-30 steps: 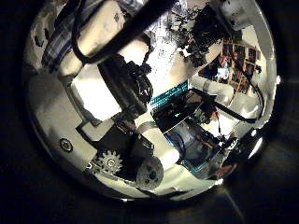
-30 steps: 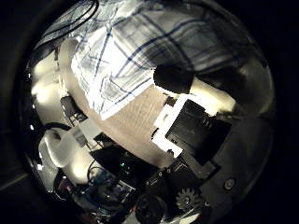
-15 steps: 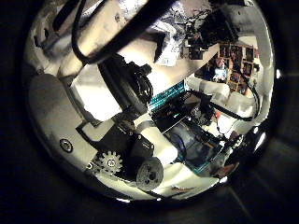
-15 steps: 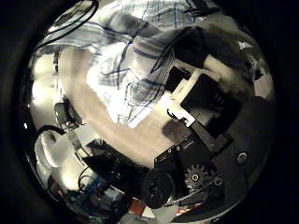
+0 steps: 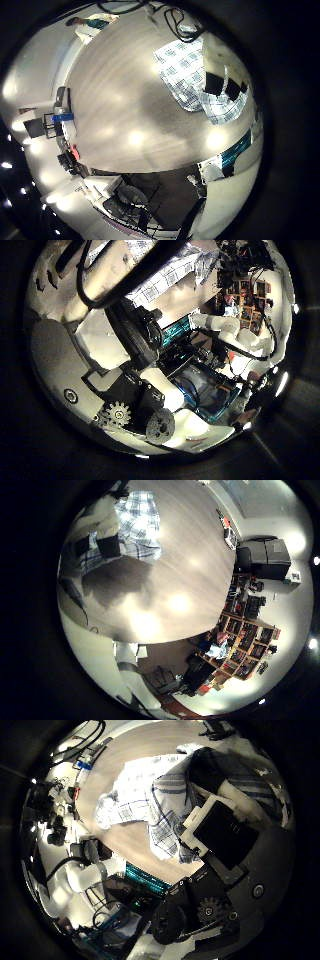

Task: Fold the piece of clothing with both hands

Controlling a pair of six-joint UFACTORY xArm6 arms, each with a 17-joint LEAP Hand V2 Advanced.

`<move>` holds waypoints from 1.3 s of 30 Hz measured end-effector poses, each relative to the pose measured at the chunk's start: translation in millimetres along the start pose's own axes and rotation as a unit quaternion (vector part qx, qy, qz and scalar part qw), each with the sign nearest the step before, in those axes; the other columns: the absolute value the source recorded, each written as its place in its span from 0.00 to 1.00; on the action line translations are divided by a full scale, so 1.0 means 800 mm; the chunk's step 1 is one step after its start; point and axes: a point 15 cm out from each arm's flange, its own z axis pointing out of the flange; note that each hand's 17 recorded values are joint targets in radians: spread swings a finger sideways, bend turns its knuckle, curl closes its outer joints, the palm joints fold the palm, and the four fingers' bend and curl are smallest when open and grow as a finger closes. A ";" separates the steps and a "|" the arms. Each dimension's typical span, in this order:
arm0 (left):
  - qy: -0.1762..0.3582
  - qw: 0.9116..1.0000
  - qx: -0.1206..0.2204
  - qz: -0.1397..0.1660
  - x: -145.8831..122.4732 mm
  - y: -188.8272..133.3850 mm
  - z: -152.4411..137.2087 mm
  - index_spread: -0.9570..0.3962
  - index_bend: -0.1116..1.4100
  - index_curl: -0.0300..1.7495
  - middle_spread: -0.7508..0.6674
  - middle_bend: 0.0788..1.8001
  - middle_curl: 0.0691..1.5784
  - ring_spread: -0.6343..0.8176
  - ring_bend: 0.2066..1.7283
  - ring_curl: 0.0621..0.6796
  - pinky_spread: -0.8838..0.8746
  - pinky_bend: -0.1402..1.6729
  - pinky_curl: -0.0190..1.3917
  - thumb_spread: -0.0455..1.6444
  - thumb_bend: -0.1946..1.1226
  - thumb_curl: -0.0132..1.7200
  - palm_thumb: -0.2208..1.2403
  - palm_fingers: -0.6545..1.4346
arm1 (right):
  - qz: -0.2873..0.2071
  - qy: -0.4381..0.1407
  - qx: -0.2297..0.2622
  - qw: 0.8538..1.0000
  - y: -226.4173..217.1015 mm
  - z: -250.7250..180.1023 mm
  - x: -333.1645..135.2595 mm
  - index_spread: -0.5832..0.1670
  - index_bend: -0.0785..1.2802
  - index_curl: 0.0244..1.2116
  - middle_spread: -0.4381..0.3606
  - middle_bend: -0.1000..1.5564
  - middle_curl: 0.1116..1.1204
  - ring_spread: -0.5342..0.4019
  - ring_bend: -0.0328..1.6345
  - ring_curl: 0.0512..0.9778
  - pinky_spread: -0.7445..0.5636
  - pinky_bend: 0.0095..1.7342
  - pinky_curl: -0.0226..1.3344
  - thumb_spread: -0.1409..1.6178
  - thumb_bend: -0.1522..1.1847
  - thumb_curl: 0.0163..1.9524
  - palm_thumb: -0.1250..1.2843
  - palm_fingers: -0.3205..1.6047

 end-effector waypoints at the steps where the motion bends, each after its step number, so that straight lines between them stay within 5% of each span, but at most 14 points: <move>1: 0.003 1.000 -0.003 0.001 0.002 0.000 0.006 0.18 0.33 0.61 0.15 0.51 0.47 0.06 0.48 0.67 0.07 0.40 0.54 0.85 0.12 0.18 0.48 0.78 | 0.000 0.000 -0.003 1.000 0.000 0.003 -0.001 0.43 0.89 0.74 0.35 0.85 0.79 0.34 0.86 0.75 0.46 0.82 0.49 0.61 0.11 0.39 0.82 0.72; 5: 0.026 1.000 -0.012 0.011 0.023 -0.003 0.052 0.24 0.27 0.60 0.23 0.37 0.45 0.15 0.44 0.69 0.14 0.38 0.57 0.75 0.10 0.16 0.32 0.50 | -0.001 -0.001 -0.012 1.000 0.001 0.011 -0.002 0.43 0.89 0.74 0.35 0.85 0.78 0.34 0.86 0.76 0.46 0.81 0.51 0.61 0.10 0.40 0.81 0.72; 9: 0.036 0.999 0.014 0.016 0.044 -0.013 0.100 0.34 0.22 0.56 0.34 0.22 0.38 0.27 0.42 0.61 0.23 0.35 0.57 0.66 0.11 0.16 0.25 0.42 | 0.000 -0.001 -0.016 1.000 0.001 0.014 -0.001 0.44 0.89 0.75 0.36 0.86 0.77 0.34 0.85 0.76 0.46 0.80 0.53 0.61 0.10 0.41 0.80 0.72; 13: 0.038 0.999 0.032 0.016 0.054 -0.017 0.109 0.45 0.19 0.52 0.46 0.15 0.33 0.40 0.39 0.56 0.34 0.31 0.56 0.60 0.12 0.17 0.22 0.37 | 0.000 -0.001 -0.016 1.000 0.001 0.014 -0.001 0.44 0.89 0.75 0.36 0.86 0.77 0.34 0.85 0.77 0.45 0.80 0.55 0.62 0.11 0.42 0.80 0.72; 24: 0.051 0.998 0.016 0.026 0.104 -0.029 0.155 0.63 0.18 0.39 0.62 0.09 0.26 0.56 0.33 0.45 0.58 0.25 0.48 0.54 0.12 0.19 0.21 0.36 | 0.001 -0.001 -0.023 1.000 -0.001 0.016 0.000 0.44 0.88 0.75 0.37 0.86 0.75 0.34 0.85 0.79 0.45 0.77 0.61 0.61 0.11 0.43 0.80 0.72; 39: 0.018 0.999 0.027 -0.024 0.132 -0.073 0.190 0.70 0.20 0.31 0.62 0.14 0.25 0.59 0.30 0.36 0.63 0.19 0.39 0.52 0.12 0.20 0.23 0.46 | 0.001 -0.002 -0.025 1.000 -0.005 0.008 0.000 0.44 0.88 0.75 0.37 0.87 0.74 0.34 0.84 0.80 0.44 0.73 0.68 0.62 0.10 0.44 0.79 0.73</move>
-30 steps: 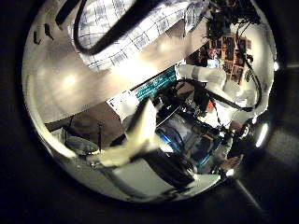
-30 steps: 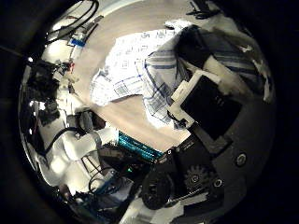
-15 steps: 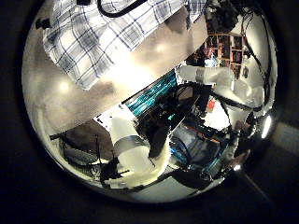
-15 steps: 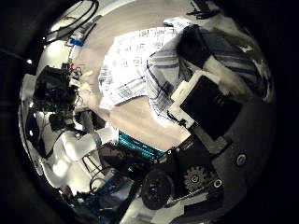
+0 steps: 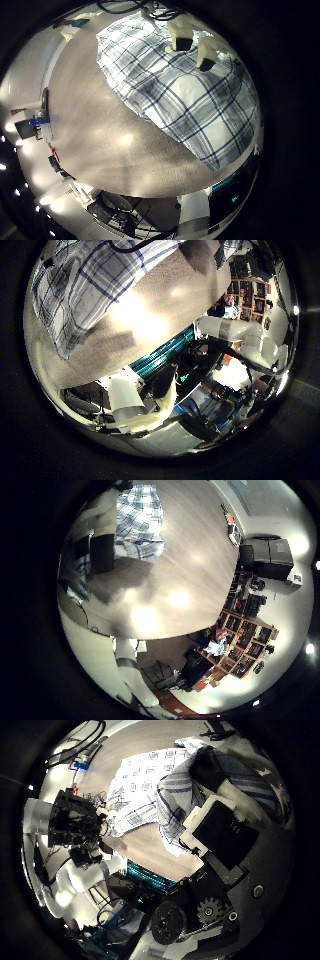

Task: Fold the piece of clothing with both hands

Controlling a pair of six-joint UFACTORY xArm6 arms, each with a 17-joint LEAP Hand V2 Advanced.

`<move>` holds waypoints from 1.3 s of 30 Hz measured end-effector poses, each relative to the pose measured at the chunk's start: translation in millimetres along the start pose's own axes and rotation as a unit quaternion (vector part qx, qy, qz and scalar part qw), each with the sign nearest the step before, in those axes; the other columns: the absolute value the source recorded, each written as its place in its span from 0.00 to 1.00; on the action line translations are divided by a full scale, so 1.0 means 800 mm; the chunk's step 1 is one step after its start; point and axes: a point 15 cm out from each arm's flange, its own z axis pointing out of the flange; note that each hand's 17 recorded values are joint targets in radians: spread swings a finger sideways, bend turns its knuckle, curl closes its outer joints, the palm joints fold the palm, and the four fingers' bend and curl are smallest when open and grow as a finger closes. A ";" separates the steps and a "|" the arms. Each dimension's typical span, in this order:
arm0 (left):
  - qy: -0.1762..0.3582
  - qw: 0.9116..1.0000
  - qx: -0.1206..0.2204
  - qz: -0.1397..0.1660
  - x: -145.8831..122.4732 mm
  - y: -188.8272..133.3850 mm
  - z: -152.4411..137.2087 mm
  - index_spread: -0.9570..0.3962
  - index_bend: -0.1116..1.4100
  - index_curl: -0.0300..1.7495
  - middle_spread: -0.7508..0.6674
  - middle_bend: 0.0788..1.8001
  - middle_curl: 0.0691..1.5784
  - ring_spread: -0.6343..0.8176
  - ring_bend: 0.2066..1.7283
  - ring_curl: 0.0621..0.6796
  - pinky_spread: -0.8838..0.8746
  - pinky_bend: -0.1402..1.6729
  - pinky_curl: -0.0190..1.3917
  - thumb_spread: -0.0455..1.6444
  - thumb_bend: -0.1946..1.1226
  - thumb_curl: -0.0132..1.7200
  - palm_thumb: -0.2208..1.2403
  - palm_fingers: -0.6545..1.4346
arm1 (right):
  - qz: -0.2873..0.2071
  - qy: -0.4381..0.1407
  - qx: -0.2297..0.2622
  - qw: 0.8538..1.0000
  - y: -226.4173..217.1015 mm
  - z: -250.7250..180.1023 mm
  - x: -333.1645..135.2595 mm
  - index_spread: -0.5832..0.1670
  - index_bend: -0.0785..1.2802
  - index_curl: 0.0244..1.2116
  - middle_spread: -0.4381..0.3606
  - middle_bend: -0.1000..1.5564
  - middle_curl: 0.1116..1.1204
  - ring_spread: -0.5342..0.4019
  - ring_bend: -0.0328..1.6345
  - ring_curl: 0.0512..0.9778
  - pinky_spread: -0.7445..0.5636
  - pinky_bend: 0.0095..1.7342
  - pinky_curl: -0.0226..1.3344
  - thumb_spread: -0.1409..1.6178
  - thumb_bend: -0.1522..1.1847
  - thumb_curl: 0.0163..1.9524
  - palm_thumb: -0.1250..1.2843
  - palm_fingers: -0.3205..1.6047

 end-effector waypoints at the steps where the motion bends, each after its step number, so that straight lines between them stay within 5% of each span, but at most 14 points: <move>1: -0.003 1.000 0.001 -0.005 -0.002 -0.003 0.003 0.70 0.20 0.31 0.61 0.15 0.25 0.58 0.30 0.35 0.63 0.18 0.39 0.52 0.12 0.20 0.23 0.47 | 0.000 0.000 0.000 1.000 0.000 -0.001 0.000 0.44 0.88 0.75 0.37 0.87 0.74 0.34 0.84 0.80 0.44 0.73 0.69 0.61 0.10 0.44 0.79 0.73; 6: -0.009 0.999 0.008 -0.032 -0.007 -0.009 0.012 0.64 0.20 0.33 0.48 0.28 0.33 0.38 0.40 0.42 0.53 0.21 0.39 0.57 0.17 0.21 0.37 0.62 | 0.004 0.000 0.003 1.000 -0.001 -0.005 0.004 0.44 0.88 0.75 0.37 0.87 0.73 0.34 0.84 0.80 0.44 0.72 0.70 0.61 0.10 0.44 0.79 0.73; 9: -0.009 0.999 0.022 -0.048 -0.014 -0.015 0.012 0.58 0.18 0.35 0.39 0.33 0.37 0.24 0.49 0.48 0.39 0.31 0.43 0.63 0.24 0.24 0.52 0.77 | 0.002 -0.001 0.003 1.000 -0.001 -0.005 0.004 0.44 0.88 0.75 0.37 0.87 0.73 0.34 0.84 0.80 0.44 0.71 0.71 0.61 0.10 0.44 0.79 0.73; 14: -0.007 0.996 0.067 -0.061 -0.034 -0.022 -0.009 0.47 0.21 0.39 0.27 0.40 0.42 0.13 0.54 0.58 0.24 0.45 0.49 0.74 0.25 0.25 0.57 0.86 | 0.004 -0.006 0.002 1.000 0.000 -0.003 0.007 0.44 0.88 0.75 0.37 0.87 0.73 0.34 0.84 0.80 0.43 0.70 0.73 0.61 0.10 0.44 0.79 0.73; 20: -0.011 0.996 0.073 -0.052 -0.051 -0.006 -0.048 0.35 0.30 0.44 0.20 0.47 0.44 0.10 0.59 0.64 0.15 0.53 0.50 0.88 0.21 0.20 0.46 0.92 | 0.009 -0.021 -0.002 1.000 0.003 0.002 0.015 0.44 0.88 0.75 0.37 0.87 0.72 0.34 0.84 0.80 0.43 0.70 0.74 0.61 0.10 0.44 0.79 0.73; 29: -0.012 0.998 0.052 -0.033 -0.069 0.012 -0.147 0.26 0.38 0.50 0.17 0.53 0.45 0.11 0.65 0.69 0.13 0.61 0.50 0.93 0.19 0.17 0.42 0.90 | 0.018 -0.023 -0.003 1.000 0.000 0.001 0.028 0.44 0.88 0.76 0.37 0.87 0.72 0.34 0.84 0.80 0.43 0.68 0.77 0.61 0.10 0.44 0.79 0.73; 35: -0.008 1.000 0.013 -0.017 -0.087 -0.028 -0.181 0.23 0.40 0.52 0.17 0.55 0.45 0.12 0.67 0.70 0.13 0.63 0.50 0.94 0.19 0.16 0.42 0.89 | 0.024 -0.025 -0.019 0.999 -0.040 0.008 0.039 0.44 0.88 0.76 0.37 0.87 0.72 0.34 0.84 0.80 0.42 0.68 0.78 0.61 0.10 0.44 0.78 0.73; 39: -0.005 1.000 -0.024 -0.009 -0.106 -0.076 -0.168 0.22 0.40 0.53 0.17 0.56 0.45 0.12 0.67 0.70 0.14 0.64 0.49 0.94 0.19 0.16 0.43 0.88 | 0.028 -0.027 -0.037 0.999 -0.084 0.022 0.048 0.44 0.88 0.76 0.37 0.87 0.72 0.34 0.84 0.80 0.42 0.67 0.78 0.61 0.10 0.43 0.77 0.73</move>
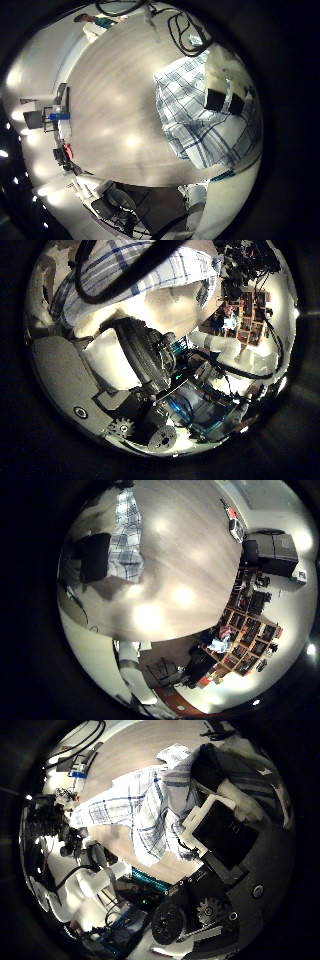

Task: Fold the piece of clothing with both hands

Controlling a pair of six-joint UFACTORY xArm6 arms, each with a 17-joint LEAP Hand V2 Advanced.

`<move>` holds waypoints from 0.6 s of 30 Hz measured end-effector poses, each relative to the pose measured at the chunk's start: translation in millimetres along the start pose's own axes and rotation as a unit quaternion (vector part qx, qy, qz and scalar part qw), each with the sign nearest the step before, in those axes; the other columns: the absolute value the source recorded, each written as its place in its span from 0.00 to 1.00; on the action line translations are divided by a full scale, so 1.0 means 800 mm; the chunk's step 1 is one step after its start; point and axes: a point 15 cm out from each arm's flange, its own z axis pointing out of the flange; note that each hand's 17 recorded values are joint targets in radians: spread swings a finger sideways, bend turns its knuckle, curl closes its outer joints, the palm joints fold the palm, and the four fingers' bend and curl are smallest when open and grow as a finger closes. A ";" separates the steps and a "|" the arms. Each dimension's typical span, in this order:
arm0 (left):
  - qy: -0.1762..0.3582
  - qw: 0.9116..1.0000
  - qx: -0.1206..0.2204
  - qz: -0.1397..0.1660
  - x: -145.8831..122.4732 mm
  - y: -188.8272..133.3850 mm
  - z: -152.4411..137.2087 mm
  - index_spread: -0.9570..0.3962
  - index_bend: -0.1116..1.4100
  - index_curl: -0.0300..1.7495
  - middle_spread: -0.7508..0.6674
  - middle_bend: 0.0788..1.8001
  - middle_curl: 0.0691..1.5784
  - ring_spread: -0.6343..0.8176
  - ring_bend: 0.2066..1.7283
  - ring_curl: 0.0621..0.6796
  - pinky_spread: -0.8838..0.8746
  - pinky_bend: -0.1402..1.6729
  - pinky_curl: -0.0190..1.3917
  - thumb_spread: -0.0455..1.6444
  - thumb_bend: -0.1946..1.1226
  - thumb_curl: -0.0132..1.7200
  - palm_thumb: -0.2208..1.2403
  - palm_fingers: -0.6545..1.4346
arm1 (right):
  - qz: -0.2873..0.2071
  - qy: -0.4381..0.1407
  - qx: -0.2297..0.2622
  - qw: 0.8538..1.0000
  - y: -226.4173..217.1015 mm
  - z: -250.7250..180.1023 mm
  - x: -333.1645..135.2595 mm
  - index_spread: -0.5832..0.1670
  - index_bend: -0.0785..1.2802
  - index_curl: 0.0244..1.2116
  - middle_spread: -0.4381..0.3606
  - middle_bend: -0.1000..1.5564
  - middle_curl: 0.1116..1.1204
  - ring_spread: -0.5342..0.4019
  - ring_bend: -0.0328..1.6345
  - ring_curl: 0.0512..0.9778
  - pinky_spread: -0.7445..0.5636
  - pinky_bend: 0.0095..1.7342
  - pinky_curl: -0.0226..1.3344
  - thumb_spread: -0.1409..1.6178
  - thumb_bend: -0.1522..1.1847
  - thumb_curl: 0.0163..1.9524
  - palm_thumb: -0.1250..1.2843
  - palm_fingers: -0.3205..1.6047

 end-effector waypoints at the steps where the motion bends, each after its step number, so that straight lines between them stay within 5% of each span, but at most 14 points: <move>1: 0.001 1.000 -0.008 0.001 -0.006 -0.012 0.004 0.22 0.40 0.53 0.17 0.56 0.45 0.12 0.68 0.71 0.14 0.64 0.49 0.94 0.19 0.16 0.43 0.87 | 0.000 -0.001 -0.006 1.000 -0.014 0.005 0.001 0.44 0.88 0.76 0.37 0.87 0.72 0.34 0.84 0.80 0.42 0.67 0.78 0.61 0.10 0.43 0.76 0.73; 12: 0.037 0.996 -0.082 -0.014 -0.063 -0.118 0.076 0.21 0.33 0.55 0.18 0.54 0.45 0.11 0.66 0.69 0.14 0.60 0.49 0.94 0.19 0.15 0.42 0.80 | 0.009 -0.018 -0.059 0.998 -0.144 0.072 0.008 0.44 0.84 0.74 0.37 0.84 0.70 0.34 0.82 0.78 0.41 0.66 0.78 0.68 0.09 0.38 0.66 0.72; 14: 0.051 0.995 -0.085 -0.025 -0.075 -0.128 0.089 0.22 0.30 0.56 0.19 0.53 0.45 0.11 0.64 0.68 0.14 0.60 0.49 0.93 0.17 0.15 0.41 0.76 | 0.013 -0.019 -0.055 0.998 -0.153 0.080 0.010 0.41 0.76 0.73 0.36 0.81 0.68 0.33 0.82 0.77 0.38 0.65 0.76 0.71 0.09 0.36 0.63 0.66; 18: 0.079 0.993 -0.070 -0.045 -0.090 -0.146 0.099 0.30 0.21 0.55 0.23 0.44 0.44 0.14 0.61 0.70 0.16 0.58 0.52 0.85 0.13 0.15 0.36 0.53 | 0.031 -0.022 -0.028 0.999 -0.172 0.086 0.027 0.32 0.36 0.62 0.31 0.65 0.60 0.30 0.83 0.73 0.28 0.68 0.70 0.75 0.08 0.31 0.53 0.34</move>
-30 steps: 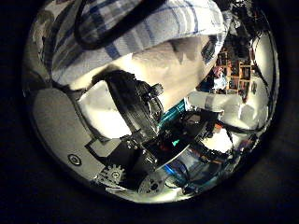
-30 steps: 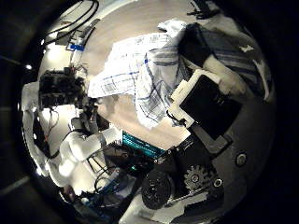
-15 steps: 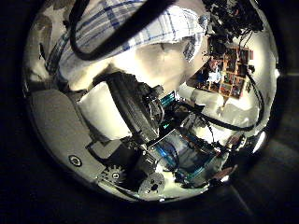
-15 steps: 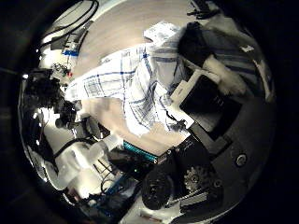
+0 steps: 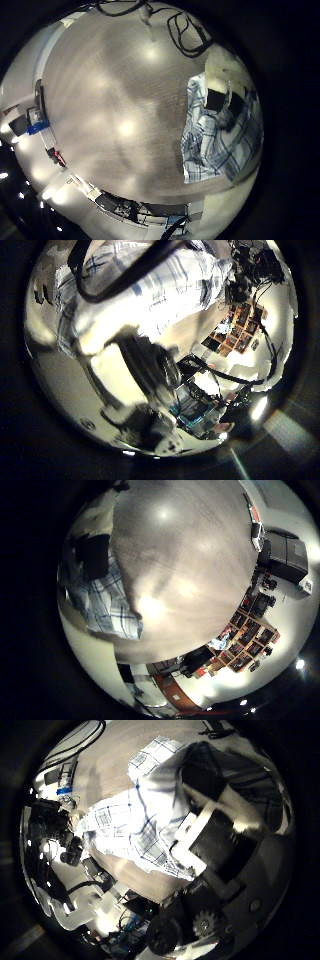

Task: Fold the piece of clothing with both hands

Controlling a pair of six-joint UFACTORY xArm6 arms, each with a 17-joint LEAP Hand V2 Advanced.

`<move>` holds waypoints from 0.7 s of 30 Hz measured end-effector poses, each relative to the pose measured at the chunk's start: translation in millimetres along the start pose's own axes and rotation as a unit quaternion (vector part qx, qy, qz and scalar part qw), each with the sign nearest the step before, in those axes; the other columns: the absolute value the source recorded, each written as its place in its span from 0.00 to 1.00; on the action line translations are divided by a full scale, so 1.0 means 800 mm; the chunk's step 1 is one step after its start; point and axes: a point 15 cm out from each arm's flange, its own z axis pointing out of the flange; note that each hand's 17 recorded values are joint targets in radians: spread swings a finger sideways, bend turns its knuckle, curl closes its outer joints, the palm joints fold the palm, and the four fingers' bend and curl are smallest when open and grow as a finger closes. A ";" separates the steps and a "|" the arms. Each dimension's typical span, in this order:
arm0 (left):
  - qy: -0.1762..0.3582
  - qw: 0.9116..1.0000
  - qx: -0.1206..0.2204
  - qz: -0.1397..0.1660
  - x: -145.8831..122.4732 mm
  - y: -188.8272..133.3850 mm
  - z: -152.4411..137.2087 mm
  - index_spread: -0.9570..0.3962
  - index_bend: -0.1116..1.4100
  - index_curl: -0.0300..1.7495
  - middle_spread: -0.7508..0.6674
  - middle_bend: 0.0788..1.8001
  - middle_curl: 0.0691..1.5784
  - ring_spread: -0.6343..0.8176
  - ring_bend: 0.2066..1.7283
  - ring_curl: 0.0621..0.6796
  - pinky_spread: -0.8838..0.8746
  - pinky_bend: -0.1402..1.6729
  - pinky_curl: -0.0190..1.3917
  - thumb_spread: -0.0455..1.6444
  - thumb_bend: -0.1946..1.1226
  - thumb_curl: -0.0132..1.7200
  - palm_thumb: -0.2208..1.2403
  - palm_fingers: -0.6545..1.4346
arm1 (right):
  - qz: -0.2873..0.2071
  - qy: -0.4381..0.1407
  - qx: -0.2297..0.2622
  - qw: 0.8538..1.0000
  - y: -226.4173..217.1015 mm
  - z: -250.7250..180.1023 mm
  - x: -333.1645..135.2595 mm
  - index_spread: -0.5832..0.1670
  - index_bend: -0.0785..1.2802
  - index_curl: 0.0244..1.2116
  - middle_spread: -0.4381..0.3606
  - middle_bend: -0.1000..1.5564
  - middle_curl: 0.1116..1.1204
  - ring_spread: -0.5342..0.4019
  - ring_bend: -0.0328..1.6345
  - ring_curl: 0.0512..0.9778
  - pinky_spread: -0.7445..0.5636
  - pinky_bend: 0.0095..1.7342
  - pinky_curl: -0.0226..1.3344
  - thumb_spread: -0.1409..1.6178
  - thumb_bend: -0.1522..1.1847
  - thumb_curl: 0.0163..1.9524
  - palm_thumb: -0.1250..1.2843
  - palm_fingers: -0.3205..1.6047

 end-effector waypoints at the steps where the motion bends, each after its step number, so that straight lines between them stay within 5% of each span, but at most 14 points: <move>1: 0.006 1.000 0.007 -0.005 -0.006 -0.004 -0.001 0.32 0.22 0.54 0.25 0.40 0.43 0.15 0.60 0.68 0.17 0.58 0.52 0.83 0.13 0.15 0.36 0.51 | 0.009 -0.007 0.006 1.000 -0.004 0.000 0.008 0.30 0.34 0.60 0.29 0.60 0.57 0.31 0.79 0.72 0.31 0.64 0.70 0.76 0.08 0.30 0.52 0.23; 4: 0.019 0.998 0.050 -0.020 -0.021 -0.025 -0.017 0.40 0.22 0.53 0.34 0.28 0.39 0.22 0.58 0.65 0.23 0.53 0.52 0.79 0.13 0.16 0.35 0.41 | 0.031 -0.033 0.028 0.999 -0.013 -0.005 0.022 0.24 0.32 0.51 0.30 0.51 0.49 0.36 0.70 0.63 0.43 0.56 0.66 0.77 0.08 0.28 0.47 0.15; 12: 0.016 0.988 0.147 -0.045 -0.035 -0.018 -0.103 0.55 0.24 0.48 0.54 0.17 0.31 0.40 0.48 0.54 0.42 0.40 0.49 0.74 0.13 0.17 0.33 0.34 | 0.097 -0.071 0.125 0.985 0.000 -0.098 0.105 0.22 0.27 0.39 0.36 0.40 0.36 0.50 0.57 0.46 0.77 0.45 0.53 0.79 0.09 0.22 0.39 0.20; 15: 0.015 0.987 0.153 -0.040 -0.024 0.009 -0.125 0.58 0.24 0.45 0.58 0.15 0.28 0.45 0.45 0.50 0.49 0.36 0.46 0.73 0.13 0.17 0.32 0.33 | 0.089 -0.067 0.145 0.983 0.023 -0.137 0.111 0.23 0.26 0.38 0.36 0.39 0.35 0.50 0.56 0.43 0.83 0.42 0.50 0.79 0.09 0.21 0.38 0.23; 21: 0.016 0.991 0.133 -0.019 0.014 0.055 -0.122 0.62 0.23 0.41 0.62 0.11 0.25 0.52 0.40 0.44 0.59 0.31 0.42 0.72 0.13 0.17 0.30 0.35 | 0.075 -0.076 0.092 0.990 0.092 -0.148 0.120 0.25 0.22 0.35 0.35 0.37 0.33 0.48 0.55 0.40 0.88 0.37 0.46 0.79 0.10 0.19 0.34 0.26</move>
